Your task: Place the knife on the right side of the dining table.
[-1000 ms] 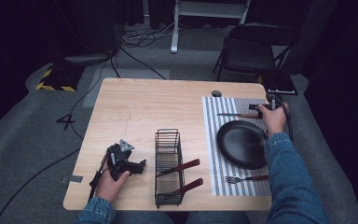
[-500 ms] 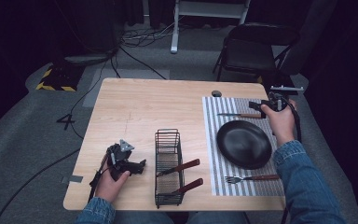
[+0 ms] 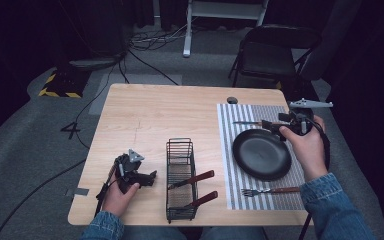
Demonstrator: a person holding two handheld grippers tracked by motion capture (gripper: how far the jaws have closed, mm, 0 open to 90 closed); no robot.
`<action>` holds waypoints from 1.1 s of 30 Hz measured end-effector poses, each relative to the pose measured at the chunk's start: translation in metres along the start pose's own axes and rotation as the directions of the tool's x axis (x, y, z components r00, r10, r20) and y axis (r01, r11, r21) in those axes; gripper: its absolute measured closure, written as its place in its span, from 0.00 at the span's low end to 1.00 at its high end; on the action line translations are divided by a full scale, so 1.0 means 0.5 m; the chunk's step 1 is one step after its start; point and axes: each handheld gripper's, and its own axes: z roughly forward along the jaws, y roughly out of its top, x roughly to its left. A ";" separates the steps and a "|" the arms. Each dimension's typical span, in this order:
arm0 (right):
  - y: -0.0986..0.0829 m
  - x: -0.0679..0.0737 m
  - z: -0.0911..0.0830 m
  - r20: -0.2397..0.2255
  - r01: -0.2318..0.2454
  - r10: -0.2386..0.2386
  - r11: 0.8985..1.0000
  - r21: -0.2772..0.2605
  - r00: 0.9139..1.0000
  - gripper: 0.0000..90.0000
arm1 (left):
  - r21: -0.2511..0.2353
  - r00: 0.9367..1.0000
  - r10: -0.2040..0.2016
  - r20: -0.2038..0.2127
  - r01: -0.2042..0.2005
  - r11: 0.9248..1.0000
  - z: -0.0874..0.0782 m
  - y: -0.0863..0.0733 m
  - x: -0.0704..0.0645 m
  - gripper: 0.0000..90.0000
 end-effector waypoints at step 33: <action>-0.199 0.298 0.097 -0.245 0.204 -0.174 0.973 0.104 0.954 0.24 | 0.000 1.000 -0.002 -0.002 0.002 1.000 0.000 0.000 0.000 0.00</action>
